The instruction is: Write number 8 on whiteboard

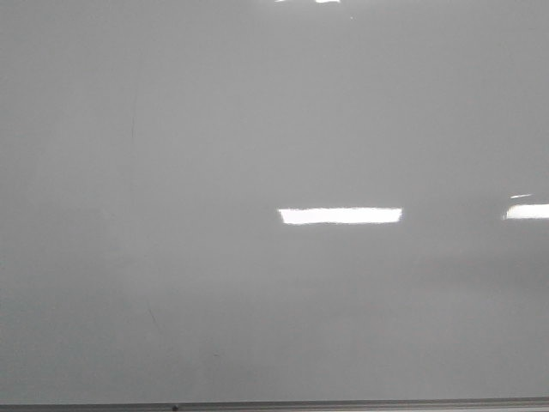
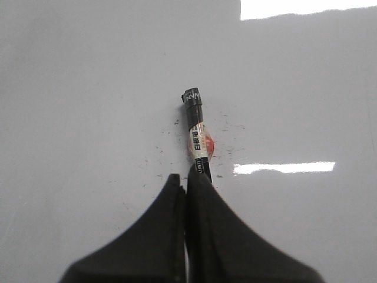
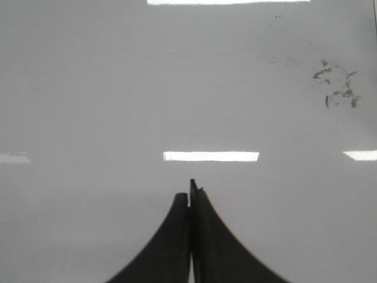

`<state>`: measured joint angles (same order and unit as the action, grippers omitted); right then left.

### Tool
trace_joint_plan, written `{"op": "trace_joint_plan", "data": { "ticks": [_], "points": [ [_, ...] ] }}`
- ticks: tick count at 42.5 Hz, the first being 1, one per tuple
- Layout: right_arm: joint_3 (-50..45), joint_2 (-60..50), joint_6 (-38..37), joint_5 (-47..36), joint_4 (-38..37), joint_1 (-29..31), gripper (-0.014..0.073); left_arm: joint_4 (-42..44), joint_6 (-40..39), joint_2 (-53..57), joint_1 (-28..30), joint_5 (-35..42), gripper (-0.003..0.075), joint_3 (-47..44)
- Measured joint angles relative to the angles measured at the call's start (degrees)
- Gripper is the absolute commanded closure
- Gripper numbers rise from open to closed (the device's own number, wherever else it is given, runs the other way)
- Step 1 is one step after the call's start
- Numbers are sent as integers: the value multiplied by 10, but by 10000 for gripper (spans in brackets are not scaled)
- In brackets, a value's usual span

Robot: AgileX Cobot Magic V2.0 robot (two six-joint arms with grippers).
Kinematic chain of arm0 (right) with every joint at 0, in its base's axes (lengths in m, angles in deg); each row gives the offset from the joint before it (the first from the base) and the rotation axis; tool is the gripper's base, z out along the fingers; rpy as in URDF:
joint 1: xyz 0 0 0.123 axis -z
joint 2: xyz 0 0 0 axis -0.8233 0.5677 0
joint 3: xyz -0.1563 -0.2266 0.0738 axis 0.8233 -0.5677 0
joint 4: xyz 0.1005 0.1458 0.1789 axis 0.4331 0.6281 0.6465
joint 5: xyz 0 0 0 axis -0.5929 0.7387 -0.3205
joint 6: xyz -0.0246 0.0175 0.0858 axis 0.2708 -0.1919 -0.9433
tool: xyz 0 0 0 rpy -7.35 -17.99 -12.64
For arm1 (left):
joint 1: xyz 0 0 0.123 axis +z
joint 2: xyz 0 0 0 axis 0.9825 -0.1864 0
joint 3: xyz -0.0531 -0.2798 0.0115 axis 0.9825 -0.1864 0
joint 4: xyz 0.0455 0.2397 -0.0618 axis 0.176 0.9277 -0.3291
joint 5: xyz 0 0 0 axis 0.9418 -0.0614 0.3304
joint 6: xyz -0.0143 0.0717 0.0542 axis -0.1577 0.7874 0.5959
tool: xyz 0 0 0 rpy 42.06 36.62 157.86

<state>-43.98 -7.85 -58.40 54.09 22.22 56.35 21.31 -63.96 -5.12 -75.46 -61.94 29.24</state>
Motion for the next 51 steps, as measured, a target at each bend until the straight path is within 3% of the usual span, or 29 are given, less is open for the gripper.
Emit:
{"op": "trace_joint_plan", "data": {
  "ticks": [39, 51],
  "points": [
    [0, 0, 0, 0, 0, 0, 662, 0, 0, 0, 0, 1, 741, 0],
    [22, 0, 0, 6, 0, 0, 662, -22, 0, 0, 0, 54, 741, 13]
  ]
}}
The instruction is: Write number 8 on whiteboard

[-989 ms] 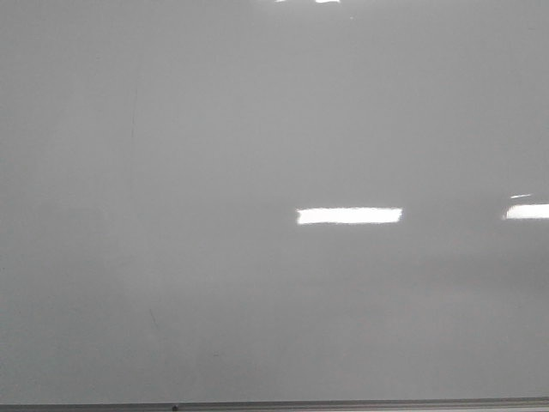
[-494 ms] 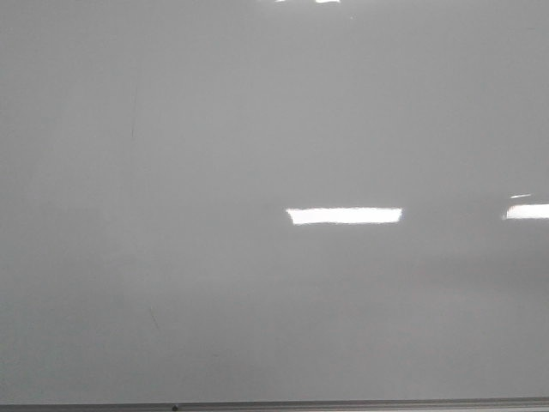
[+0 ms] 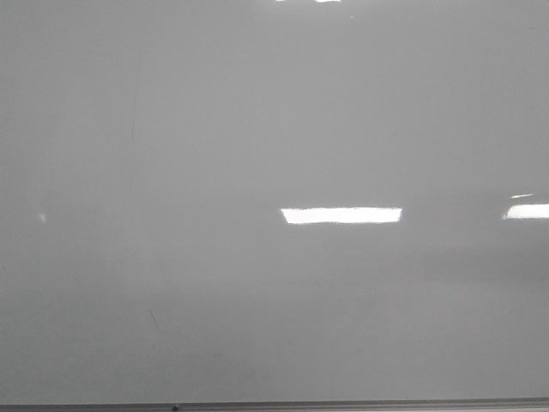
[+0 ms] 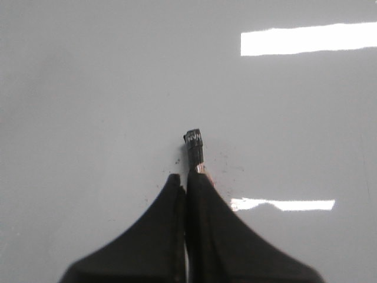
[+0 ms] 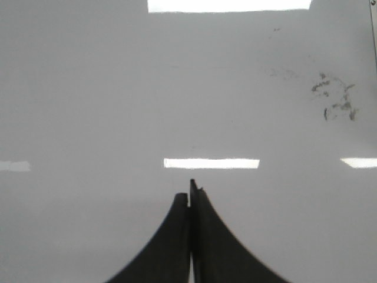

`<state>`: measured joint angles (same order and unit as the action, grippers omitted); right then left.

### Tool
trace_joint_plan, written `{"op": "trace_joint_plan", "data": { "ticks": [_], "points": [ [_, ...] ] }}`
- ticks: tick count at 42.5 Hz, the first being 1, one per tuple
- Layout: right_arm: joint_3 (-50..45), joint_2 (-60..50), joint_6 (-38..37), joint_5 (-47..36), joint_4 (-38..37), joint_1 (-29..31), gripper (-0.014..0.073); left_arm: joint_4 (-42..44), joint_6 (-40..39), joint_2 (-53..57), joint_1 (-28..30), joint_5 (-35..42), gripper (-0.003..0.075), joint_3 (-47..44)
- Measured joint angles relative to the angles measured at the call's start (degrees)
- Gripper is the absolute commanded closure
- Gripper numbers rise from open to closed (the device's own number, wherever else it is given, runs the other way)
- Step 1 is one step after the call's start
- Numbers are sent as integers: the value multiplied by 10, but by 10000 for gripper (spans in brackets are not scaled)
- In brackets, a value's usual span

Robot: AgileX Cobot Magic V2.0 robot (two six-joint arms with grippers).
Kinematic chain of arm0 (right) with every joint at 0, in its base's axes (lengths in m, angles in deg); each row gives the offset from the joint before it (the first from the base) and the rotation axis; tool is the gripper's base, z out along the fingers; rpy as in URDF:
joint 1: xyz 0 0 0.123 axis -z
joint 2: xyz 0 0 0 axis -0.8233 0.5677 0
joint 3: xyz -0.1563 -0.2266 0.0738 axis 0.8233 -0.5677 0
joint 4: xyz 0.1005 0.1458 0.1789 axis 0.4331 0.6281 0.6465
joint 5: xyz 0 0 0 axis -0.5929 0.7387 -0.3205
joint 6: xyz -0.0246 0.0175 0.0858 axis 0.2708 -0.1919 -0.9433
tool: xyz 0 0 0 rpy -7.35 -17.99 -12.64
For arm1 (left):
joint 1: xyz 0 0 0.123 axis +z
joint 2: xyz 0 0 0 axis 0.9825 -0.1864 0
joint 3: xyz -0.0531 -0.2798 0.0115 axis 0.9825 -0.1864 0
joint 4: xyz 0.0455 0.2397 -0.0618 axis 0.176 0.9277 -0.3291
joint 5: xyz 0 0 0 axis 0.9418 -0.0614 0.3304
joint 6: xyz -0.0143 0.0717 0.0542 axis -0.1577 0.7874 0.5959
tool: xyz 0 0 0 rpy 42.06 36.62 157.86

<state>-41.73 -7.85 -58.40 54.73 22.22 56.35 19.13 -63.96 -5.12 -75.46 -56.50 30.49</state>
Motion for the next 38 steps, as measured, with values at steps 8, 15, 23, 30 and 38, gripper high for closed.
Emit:
{"op": "trace_joint_plan", "data": {
  "ticks": [8, 15, 23, 30, 38],
  "points": [
    [100, 0, 0, 54, 0, 0, 662, -4, 0, 0, 0, -54, 741, 102],
    [210, 42, 0, 124, 0, 0, 662, -4, 0, -27, 0, -122, 741, 220],
    [317, 144, 0, 212, 0, 0, 662, -5, 0, -111, 0, -213, 741, 323],
    [383, 229, 0, 291, 1, 0, 662, -5, 0, -184, 0, -292, 741, 372],
    [393, 303, 0, 340, 1, 0, 662, -5, 0, -245, 0, -356, 741, 375]
  ]
}}
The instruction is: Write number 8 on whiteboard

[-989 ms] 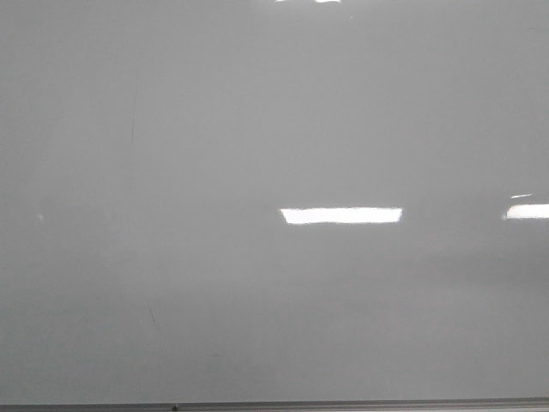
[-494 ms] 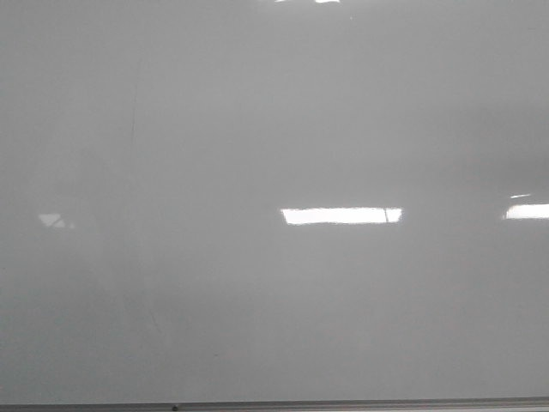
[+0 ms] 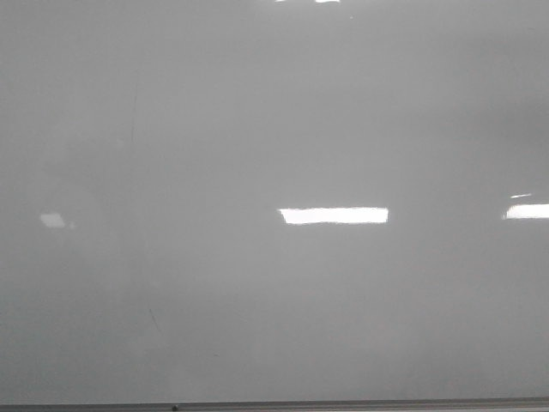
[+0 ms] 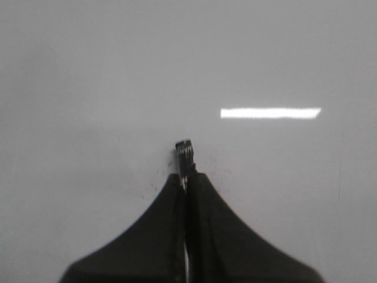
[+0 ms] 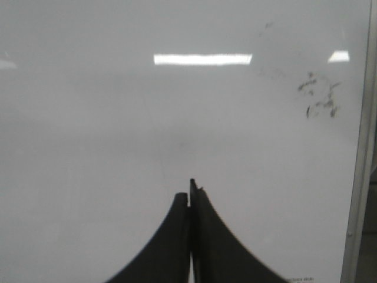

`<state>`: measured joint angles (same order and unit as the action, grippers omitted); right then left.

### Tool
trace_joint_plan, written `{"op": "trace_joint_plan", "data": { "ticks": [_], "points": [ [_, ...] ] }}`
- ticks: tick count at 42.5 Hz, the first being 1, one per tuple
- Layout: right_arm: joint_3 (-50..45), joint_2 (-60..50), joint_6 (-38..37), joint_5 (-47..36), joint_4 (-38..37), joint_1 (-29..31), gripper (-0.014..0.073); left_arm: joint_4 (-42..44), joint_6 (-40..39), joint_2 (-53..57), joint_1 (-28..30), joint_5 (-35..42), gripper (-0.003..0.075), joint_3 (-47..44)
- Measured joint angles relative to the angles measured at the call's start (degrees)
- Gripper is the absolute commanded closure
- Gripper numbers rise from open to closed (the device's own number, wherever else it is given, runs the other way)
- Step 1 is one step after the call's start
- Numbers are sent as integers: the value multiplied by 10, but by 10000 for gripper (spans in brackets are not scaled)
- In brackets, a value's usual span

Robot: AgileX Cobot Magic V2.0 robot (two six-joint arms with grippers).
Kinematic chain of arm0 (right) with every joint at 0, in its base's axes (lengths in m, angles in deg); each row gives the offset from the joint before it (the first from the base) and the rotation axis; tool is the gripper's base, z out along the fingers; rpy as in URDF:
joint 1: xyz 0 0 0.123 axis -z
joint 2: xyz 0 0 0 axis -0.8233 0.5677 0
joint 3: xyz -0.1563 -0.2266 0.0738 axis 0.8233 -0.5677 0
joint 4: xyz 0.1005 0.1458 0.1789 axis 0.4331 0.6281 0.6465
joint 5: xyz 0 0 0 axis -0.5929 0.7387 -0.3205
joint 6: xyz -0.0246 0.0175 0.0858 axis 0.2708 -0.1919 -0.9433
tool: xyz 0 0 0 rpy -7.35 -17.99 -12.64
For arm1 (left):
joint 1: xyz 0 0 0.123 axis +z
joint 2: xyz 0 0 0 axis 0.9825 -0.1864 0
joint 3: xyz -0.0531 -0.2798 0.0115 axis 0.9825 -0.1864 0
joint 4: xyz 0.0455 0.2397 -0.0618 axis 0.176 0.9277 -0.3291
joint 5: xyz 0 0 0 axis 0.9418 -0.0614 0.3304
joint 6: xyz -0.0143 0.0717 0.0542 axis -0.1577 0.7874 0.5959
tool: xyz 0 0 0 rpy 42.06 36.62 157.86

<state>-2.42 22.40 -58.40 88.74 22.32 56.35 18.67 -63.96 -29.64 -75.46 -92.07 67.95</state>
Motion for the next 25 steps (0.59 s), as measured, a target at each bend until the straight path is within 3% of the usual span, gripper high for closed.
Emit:
{"op": "trace_joint_plan", "data": {
  "ticks": [17, 22, 25],
  "points": [
    [0, 113, 24, 20, 3, -6, 638, 0, 0, -76, 0, -35, 741, 0],
    [0, 127, 41, 24, 9, -22, 474, 0, 0, -92, 0, -35, 722, 0],
    [0, 127, 45, 25, 10, -35, 310, 0, 0, -103, 0, -35, 645, 0]
  ]
}}
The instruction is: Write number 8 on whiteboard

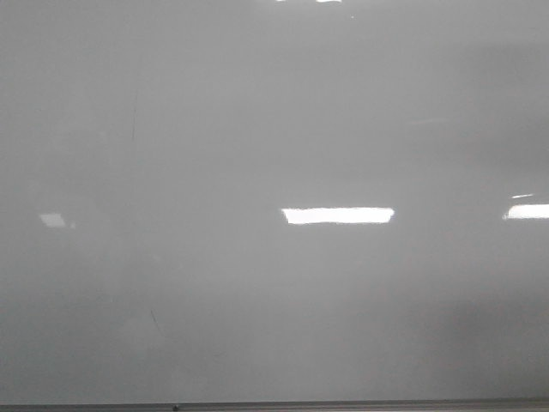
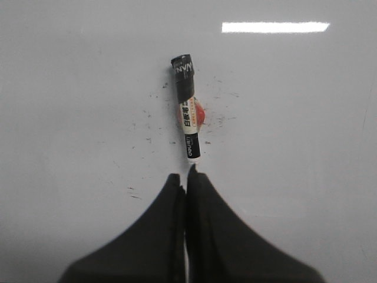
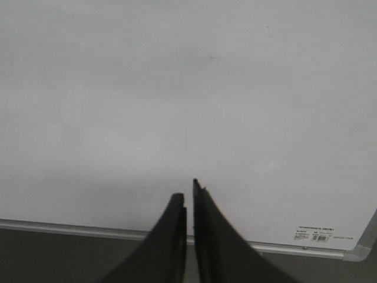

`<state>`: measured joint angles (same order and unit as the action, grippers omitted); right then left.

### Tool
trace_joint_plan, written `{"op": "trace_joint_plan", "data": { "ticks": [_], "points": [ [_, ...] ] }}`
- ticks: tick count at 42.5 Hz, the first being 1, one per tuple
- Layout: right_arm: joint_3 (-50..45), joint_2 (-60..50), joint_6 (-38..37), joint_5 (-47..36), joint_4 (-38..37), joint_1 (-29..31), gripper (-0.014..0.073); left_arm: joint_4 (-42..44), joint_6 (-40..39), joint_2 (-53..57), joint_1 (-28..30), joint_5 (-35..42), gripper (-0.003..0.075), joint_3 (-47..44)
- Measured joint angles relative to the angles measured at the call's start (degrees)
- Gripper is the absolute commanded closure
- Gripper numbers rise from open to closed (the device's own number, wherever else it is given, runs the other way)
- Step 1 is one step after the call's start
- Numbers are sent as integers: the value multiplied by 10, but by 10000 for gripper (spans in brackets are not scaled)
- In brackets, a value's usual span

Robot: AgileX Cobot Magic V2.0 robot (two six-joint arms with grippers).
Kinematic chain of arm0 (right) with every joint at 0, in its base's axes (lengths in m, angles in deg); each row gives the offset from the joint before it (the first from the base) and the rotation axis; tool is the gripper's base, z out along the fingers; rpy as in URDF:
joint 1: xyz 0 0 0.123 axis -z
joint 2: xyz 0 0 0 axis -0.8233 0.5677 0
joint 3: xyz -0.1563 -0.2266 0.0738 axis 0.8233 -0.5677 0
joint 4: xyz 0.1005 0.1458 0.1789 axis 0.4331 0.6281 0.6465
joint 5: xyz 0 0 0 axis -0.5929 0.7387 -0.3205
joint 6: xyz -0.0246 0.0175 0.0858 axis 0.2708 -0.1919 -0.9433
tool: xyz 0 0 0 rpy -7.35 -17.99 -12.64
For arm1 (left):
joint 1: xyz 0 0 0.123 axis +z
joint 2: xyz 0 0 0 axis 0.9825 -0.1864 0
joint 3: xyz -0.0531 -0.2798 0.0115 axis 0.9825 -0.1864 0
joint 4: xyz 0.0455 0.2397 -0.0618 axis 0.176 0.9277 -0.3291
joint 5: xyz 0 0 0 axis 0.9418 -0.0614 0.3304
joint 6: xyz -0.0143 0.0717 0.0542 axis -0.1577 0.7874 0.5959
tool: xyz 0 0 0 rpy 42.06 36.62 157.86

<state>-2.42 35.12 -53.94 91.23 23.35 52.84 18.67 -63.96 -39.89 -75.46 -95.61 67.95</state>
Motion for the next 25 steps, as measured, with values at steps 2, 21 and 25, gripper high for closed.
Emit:
{"op": "trace_joint_plan", "data": {
  "ticks": [2, 21, 25],
  "points": [
    [0, 0, 1, 0, 1, -6, 208, 0, 0, -10, 0, 0, 569, 0],
    [0, 0, 5, 0, 2, -13, 22, 0, 0, -158, 0, 32, 195, 0],
    [0, 0, 5, 0, 2, -13, 22, -2, 0, -201, 0, 52, 195, 0]
  ]
}}
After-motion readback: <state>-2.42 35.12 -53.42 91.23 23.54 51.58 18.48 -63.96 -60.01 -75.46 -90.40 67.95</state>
